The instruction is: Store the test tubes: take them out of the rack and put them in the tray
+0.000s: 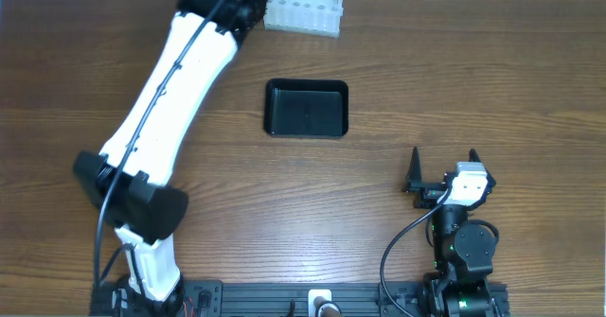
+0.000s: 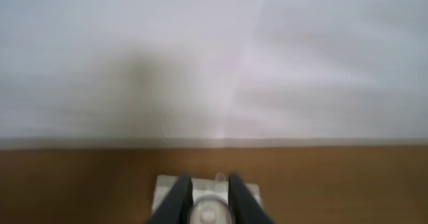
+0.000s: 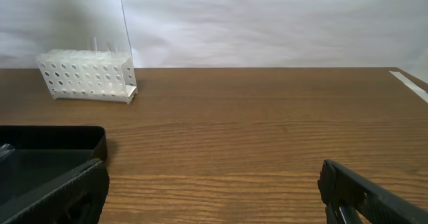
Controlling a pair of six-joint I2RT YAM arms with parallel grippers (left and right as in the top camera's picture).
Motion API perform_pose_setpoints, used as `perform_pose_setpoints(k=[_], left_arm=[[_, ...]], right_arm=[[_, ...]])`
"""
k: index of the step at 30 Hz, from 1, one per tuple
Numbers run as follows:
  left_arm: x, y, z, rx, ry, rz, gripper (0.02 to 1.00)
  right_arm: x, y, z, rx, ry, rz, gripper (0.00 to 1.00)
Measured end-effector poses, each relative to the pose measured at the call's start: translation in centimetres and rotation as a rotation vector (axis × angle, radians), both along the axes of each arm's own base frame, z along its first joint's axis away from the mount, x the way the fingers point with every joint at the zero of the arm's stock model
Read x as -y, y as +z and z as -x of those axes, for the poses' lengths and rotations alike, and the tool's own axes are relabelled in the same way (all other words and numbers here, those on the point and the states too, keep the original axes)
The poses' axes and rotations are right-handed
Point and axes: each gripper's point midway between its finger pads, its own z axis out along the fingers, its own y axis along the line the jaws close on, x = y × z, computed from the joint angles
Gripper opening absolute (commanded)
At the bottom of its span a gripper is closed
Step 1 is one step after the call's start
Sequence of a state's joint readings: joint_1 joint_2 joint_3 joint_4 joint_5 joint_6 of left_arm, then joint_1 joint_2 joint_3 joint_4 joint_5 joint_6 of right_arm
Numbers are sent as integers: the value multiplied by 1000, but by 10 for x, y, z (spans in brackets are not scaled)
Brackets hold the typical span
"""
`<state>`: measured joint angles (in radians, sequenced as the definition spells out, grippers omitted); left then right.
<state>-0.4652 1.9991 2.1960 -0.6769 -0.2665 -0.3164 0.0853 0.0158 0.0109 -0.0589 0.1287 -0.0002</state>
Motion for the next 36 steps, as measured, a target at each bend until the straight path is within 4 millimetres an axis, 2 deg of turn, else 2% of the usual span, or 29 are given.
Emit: perform_pose_setpoints(k=[1, 2, 5, 10, 14, 21, 30, 36], left_arm=[[-2, -11, 11, -66, 11, 3, 42], [-4, -32, 24, -163, 32, 7, 40], [0, -83, 43, -342, 76, 1, 71], [17, -168, 62, -537, 110, -45, 86], [24, -218, 77, -639, 116, -96, 69], [21, -261, 86, -723, 136, -150, 45], [20, -284, 87, -759, 124, -194, 53], [20, -287, 88, -763, 103, -217, 71]], right_arm=[[0, 0, 0, 0, 0, 0, 993], [0, 0, 0, 0, 0, 0, 993], [0, 0, 0, 0, 0, 0, 993], [0, 0, 0, 1, 0, 0, 991], [0, 0, 0, 0, 0, 0, 993], [0, 0, 0, 0, 0, 0, 993], [0, 0, 0, 0, 0, 0, 993], [0, 0, 0, 0, 0, 0, 991]])
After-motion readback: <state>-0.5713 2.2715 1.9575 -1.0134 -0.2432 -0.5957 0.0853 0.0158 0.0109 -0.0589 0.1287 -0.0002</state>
